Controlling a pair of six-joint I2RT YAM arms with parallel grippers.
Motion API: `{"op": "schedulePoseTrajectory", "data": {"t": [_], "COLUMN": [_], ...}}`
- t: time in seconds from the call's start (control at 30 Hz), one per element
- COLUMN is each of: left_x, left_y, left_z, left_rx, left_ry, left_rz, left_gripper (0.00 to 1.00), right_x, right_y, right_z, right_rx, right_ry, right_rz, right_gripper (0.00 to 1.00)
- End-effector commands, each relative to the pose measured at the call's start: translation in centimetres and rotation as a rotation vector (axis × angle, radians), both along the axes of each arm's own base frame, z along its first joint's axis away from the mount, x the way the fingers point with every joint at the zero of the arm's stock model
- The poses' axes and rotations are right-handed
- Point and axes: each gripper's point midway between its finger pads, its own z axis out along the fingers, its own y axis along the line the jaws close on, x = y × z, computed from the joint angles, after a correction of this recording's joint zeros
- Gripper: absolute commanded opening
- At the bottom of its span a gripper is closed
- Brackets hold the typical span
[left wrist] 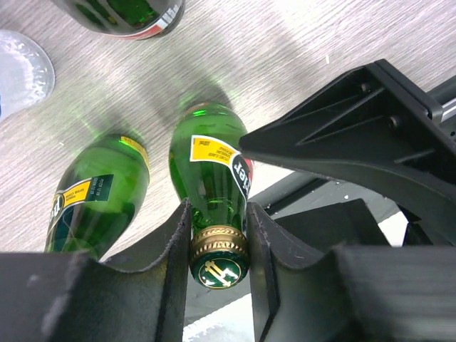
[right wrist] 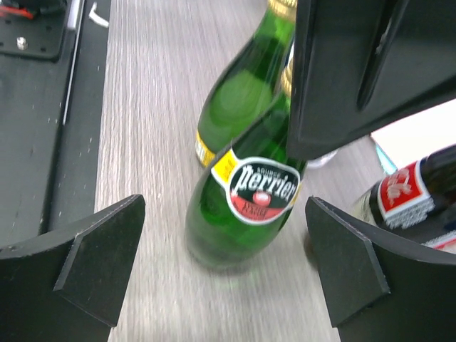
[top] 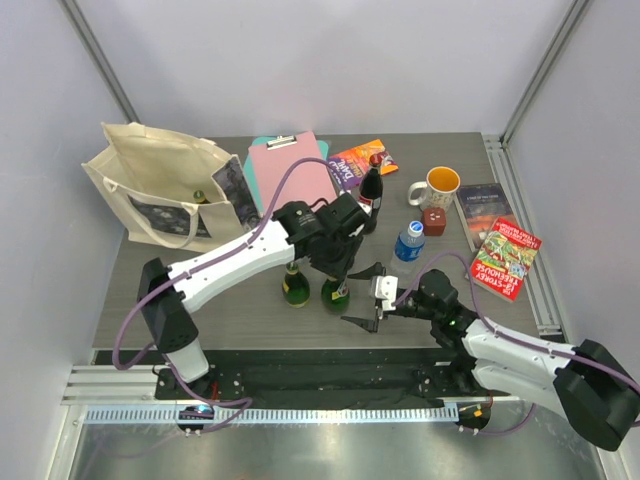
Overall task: Take the beverage out of the canvas bag
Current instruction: Place the drink at the center of the board.
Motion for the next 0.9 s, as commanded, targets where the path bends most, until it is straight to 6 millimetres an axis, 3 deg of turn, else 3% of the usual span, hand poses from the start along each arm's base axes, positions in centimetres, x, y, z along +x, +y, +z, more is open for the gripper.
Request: {"op": "schedulePoseTrajectory", "data": {"t": [0.0, 0.13, 0.37, 0.5, 0.7, 0.8, 0.83, 0.87], "left_x": [0.4, 0.3, 0.4, 1.4, 3.5, 5.5, 6.2, 7.2], "left_y": [-1.3, -1.0, -0.4, 0.5, 2.9, 5.4, 5.9, 7.9], "left_z": [2.4, 2.4, 3.6, 6.8, 13.7, 17.2, 18.6, 20.1], "left_rx": [-0.085, -0.085, -0.112, -0.143, -0.256, -0.345, -0.391, -0.424], "left_ry": [-0.079, -0.088, -0.131, -0.228, -0.431, -0.513, -0.541, -0.578], "left_rz": [-0.033, -0.039, -0.03, 0.001, 0.079, 0.175, 0.198, 0.255], "left_gripper": [0.37, 0.5, 0.57, 0.67, 0.83, 0.86, 0.87, 0.88], "right_x": [0.7, 0.7, 0.6, 0.3, 0.1, 0.4, 0.6, 0.8], "right_y": [-0.4, -0.6, -0.9, -1.0, -0.8, -0.7, -0.7, -0.5], "right_z": [1.0, 1.7, 2.7, 4.1, 6.9, 9.6, 11.3, 12.0], "right_rx": [-0.036, -0.041, -0.056, -0.058, -0.061, -0.059, -0.046, -0.042], "right_ry": [-0.02, -0.011, -0.007, -0.024, -0.029, -0.055, -0.069, -0.068], "right_rz": [-0.027, -0.038, -0.046, -0.032, -0.01, -0.016, -0.021, -0.024], "right_gripper": [1.0, 1.0, 1.0, 1.0, 1.0, 1.0, 1.0, 1.0]}}
